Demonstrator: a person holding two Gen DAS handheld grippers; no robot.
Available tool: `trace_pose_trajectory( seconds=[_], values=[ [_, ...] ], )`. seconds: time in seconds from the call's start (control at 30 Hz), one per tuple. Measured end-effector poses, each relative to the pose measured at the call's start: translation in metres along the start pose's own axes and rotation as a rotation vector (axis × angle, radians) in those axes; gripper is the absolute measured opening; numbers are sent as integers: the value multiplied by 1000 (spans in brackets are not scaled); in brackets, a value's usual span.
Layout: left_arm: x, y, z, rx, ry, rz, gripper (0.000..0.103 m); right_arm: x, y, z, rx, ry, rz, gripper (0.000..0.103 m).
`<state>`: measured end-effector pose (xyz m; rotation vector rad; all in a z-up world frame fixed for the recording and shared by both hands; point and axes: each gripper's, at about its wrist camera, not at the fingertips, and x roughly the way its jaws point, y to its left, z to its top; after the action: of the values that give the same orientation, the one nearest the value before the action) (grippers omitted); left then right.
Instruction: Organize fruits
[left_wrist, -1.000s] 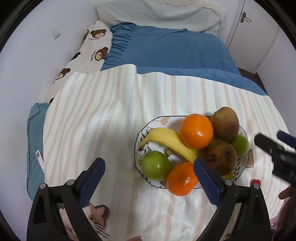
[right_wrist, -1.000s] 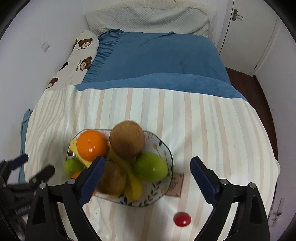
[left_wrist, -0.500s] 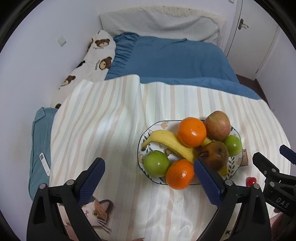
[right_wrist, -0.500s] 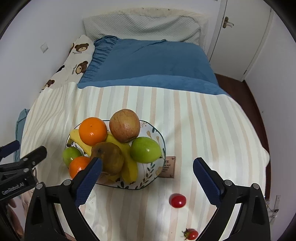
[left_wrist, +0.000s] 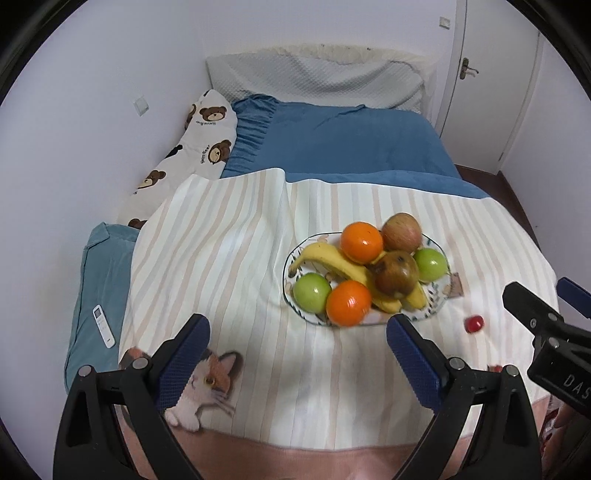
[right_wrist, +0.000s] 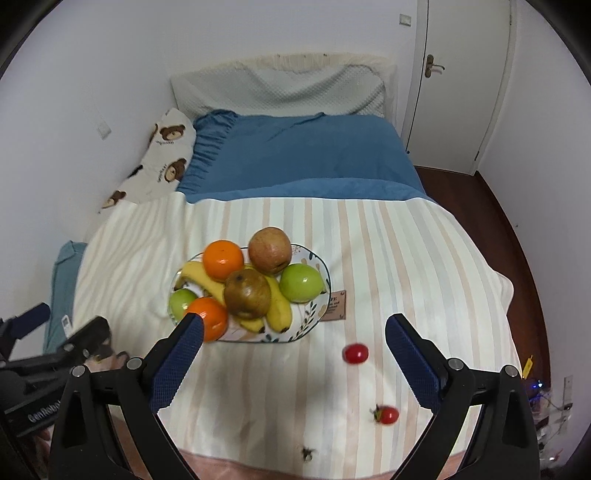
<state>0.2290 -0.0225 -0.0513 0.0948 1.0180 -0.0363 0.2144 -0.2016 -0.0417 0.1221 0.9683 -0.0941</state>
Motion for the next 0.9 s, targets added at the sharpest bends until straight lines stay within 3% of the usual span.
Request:
trace_pose_trajectory(
  seconds=[0.6, 0.9],
  values=[
    [-118, 8, -34, -7, -172, -7, 98, -134, -4, -47, 20, -153, 49, 101],
    [-123, 5, -43, -12, -159, -24, 98, -148, -12, -55, 55, -136, 119, 101]
  ],
)
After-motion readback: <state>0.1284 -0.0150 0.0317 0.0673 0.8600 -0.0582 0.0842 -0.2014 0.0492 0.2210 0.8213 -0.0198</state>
